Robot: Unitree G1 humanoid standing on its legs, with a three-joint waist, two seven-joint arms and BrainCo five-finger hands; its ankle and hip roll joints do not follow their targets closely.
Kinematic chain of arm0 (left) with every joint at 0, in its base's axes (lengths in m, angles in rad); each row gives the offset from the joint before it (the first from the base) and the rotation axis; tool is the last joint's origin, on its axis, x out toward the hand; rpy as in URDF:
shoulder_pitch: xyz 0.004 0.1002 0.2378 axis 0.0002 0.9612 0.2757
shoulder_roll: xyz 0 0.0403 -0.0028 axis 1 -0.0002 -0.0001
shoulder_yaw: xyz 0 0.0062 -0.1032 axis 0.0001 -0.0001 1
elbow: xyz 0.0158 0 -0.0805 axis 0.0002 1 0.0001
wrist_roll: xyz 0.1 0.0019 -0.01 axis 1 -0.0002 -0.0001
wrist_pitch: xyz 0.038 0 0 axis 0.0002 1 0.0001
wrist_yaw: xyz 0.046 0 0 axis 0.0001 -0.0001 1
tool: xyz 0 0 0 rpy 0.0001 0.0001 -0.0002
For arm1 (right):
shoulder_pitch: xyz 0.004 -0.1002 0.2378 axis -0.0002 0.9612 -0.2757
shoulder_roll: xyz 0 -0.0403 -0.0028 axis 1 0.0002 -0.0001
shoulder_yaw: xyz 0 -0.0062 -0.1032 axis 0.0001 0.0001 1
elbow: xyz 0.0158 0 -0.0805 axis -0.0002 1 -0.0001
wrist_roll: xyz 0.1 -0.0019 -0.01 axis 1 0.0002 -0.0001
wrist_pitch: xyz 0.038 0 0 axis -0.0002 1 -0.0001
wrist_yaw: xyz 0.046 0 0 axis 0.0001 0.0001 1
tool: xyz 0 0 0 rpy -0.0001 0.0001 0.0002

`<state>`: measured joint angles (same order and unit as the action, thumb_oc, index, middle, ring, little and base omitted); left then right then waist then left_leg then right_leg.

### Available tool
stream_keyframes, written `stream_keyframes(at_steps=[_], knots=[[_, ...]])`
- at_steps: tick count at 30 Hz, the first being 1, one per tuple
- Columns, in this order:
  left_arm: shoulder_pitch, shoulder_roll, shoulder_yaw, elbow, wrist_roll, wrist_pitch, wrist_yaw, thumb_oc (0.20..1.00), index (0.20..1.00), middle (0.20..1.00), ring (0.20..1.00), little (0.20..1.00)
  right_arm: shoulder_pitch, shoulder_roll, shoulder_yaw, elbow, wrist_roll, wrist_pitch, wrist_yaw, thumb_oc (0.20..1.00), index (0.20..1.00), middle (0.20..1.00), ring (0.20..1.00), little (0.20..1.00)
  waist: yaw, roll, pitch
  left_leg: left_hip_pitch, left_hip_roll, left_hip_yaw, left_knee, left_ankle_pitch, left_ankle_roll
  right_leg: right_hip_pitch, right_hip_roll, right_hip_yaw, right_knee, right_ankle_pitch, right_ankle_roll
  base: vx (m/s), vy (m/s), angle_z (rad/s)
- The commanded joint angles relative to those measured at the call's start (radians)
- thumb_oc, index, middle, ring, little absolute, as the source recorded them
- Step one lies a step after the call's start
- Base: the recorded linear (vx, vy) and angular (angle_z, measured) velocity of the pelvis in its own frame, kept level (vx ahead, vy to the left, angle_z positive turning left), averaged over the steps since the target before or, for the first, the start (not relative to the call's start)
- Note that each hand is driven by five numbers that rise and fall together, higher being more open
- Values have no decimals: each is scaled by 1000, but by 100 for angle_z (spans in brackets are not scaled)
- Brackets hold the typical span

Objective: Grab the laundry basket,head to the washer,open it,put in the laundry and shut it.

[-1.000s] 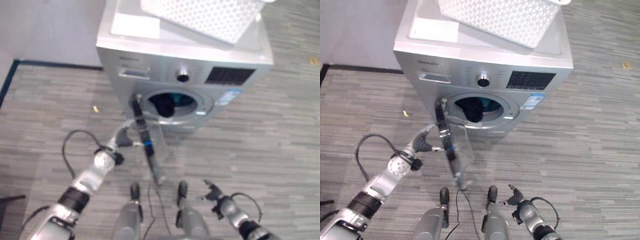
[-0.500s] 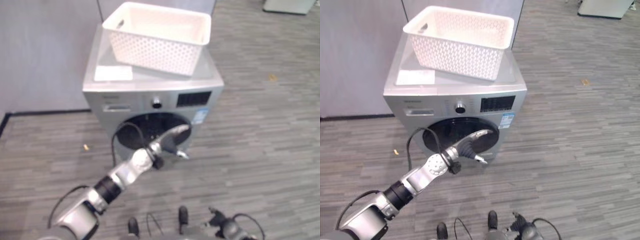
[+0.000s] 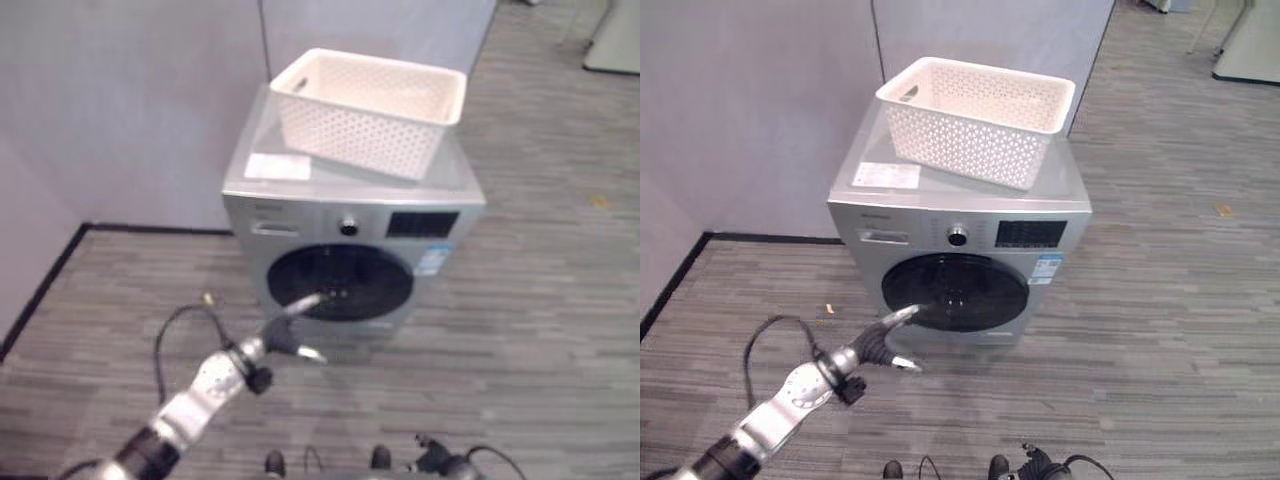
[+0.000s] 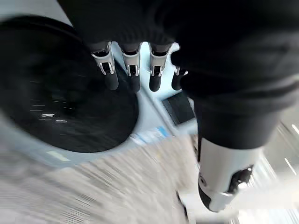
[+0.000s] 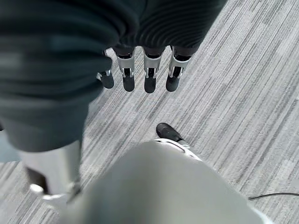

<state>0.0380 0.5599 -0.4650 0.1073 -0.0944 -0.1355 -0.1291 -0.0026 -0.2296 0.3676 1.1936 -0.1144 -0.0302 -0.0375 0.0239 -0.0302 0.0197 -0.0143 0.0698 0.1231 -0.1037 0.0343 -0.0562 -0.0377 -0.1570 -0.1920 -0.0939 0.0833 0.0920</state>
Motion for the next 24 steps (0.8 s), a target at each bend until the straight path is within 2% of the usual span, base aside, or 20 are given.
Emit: stream_keyframes(at_steps=[1, 6, 7, 8, 9, 11, 13, 16, 24], knots=[[-55, -1, 57, 45, -92, -34, 19, 1000, 1000, 1000, 1000, 1000, -24, -8, -15, 63, 14, -5, 13, 1000, 1000, 1000, 1000, 1000, 21, -3, 8, -29, -18, -8, 60, -54, 43, 35, -38, -20, 32, -60, 57, -19, -11, 8], [68, -52, 168, 308, -95, -35, 55, 1000, 1000, 1000, 1000, 1000, -9, -21, -55, 83, 36, -15, 14, 1000, 1000, 1000, 1000, 1000, 37, -1, 8, -35, -17, -24, 60, -45, 41, 40, -36, -33, 35, -63, 53, -25, -10, 17], [90, -115, 249, 534, -67, -45, 120, 1000, 1000, 1000, 1000, 1000, 4, -23, -73, 87, 50, -23, 12, 1000, 1000, 1000, 1000, 1000, 47, -4, 10, -41, -16, -36, 61, -37, 38, 39, -35, -42, 38, -66, 49, -66, -27, 21], [87, -132, 270, 591, -60, -47, 141, 1000, 1000, 1000, 1000, 1000, 8, -22, -78, 88, 53, -24, 9, 1000, 1000, 1000, 1000, 1000, 49, -5, 9, -43, -15, -39, 61, -36, 37, 39, -34, -46, 39, -68, 48, -68, -36, 20], [70, -169, 297, 720, -38, -55, 179, 1000, 1000, 1000, 1000, 1000, 12, -18, -83, 93, 59, -28, 2, 1000, 1000, 1000, 1000, 1000, 52, -7, 6, -45, -14, -45, 59, -31, 34, 42, -32, -55, 38, -72, 46, -22, -27, 18], [58, -182, 305, 785, -31, -54, 194, 1000, 1000, 1000, 1000, 1000, 12, -16, -84, 95, 62, -30, -1, 1000, 1000, 1000, 1000, 1000, 53, -8, 5, -45, -14, -48, 58, -30, 33, 44, -31, -57, 38, -75, 44, -9, -24, 16], [27, -237, 342, 1003, -33, -38, 230, 1000, 1000, 1000, 1000, 1000, 16, -9, -89, 110, 70, -33, -13, 1000, 1000, 1000, 1000, 1000, 57, -14, -3, -45, -12, -54, 57, -26, 28, 53, -27, -69, 36, -80, 39, -7, -28, 22], [19, -269, 362, 1072, -63, -39, 230, 1000, 1000, 1000, 1000, 1000, 15, -4, -87, 114, 76, -34, -18, 1000, 1000, 1000, 1000, 1000, 60, -14, -8, -42, -9, -60, 54, -24, 25, 58, -24, -75, 34, -85, 36, 0, -16, 10], [10, -294, 333, 1060, -80, -45, 217, 1000, 1000, 1000, 1000, 1000, 3, -12, -94, 146, 87, -25, -19, 1000, 1000, 1000, 1000, 1000, 64, -1, -13, -39, -7, -79, 48, -16, 21, 73, -20, -98, 32, -89, 31, -1, 0, 10]])
